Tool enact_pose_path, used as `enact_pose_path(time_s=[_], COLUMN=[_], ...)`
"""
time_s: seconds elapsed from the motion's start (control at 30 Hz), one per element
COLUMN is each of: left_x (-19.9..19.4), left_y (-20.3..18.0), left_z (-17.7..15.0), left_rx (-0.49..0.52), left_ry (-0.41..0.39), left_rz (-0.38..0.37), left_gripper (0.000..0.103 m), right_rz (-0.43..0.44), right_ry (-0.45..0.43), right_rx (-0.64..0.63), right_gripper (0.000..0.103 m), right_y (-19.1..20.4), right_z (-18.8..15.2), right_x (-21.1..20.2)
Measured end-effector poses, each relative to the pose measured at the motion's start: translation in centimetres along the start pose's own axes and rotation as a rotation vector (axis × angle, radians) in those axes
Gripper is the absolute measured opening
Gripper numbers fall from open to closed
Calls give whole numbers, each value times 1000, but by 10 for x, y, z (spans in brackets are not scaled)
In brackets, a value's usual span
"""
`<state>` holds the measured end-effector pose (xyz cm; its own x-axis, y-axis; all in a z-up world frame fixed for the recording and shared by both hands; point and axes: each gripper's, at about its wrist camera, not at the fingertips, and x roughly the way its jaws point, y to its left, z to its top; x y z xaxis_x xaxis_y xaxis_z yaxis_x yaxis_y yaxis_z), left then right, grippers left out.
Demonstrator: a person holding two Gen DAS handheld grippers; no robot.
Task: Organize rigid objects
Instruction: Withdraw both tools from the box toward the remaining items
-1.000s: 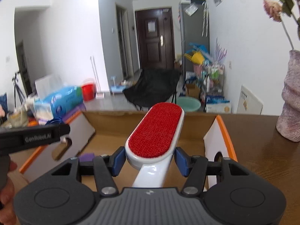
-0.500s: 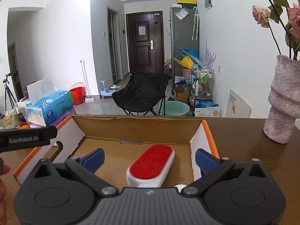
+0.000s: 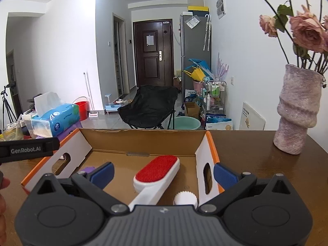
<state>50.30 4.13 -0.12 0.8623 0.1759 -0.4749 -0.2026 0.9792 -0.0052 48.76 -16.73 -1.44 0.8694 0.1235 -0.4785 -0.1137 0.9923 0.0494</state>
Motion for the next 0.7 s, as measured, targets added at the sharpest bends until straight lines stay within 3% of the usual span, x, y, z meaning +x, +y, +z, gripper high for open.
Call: enact_pose_path(time_s=[0.7], left_x=[-73], left_y=[12], left_z=[-45], left_rx=[5], left_ry=[5], left_rz=[-10], left_gripper=[103], right_rz=[2], right_ry=[2], right_rx=[-9], right_gripper=[103], right_y=[3], right_z=[-45], right_x=[-81])
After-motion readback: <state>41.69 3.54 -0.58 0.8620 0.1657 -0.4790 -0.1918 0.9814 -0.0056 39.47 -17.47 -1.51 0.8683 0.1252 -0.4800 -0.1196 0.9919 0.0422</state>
